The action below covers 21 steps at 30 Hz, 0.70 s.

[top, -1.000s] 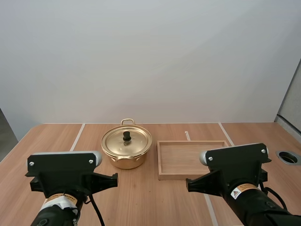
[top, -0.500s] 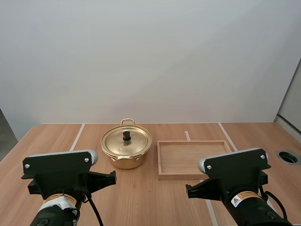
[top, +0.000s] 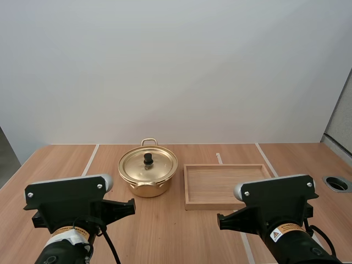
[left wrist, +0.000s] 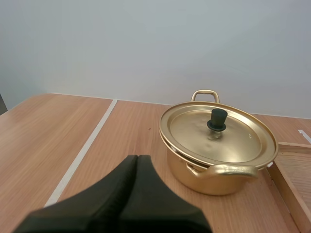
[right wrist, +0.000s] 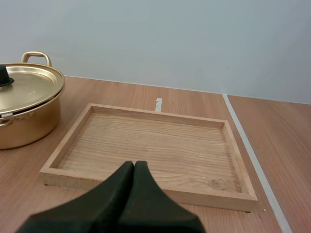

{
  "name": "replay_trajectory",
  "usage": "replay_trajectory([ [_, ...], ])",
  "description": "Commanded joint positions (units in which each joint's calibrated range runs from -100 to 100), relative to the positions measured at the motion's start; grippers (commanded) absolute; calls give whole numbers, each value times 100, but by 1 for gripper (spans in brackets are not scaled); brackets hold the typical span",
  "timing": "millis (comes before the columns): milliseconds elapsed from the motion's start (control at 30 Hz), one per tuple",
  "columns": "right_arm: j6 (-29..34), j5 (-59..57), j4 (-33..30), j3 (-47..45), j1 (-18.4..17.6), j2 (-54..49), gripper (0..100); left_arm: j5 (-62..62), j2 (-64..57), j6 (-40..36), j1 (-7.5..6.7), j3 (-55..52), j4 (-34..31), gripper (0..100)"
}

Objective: Open the pot, put the grape inside, and close it

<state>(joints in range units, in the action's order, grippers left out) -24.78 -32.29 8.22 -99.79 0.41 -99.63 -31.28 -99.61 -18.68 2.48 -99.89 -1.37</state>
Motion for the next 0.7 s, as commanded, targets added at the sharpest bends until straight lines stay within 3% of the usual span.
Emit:
replay_trajectory([
  [0,11,8,-37,-21,23,-37,0,69,-39,-72,19,-11,-68,0],
  [667,20,63,1,-21,23,-37,0,69,-39,-72,19,-11,-68,0],
])
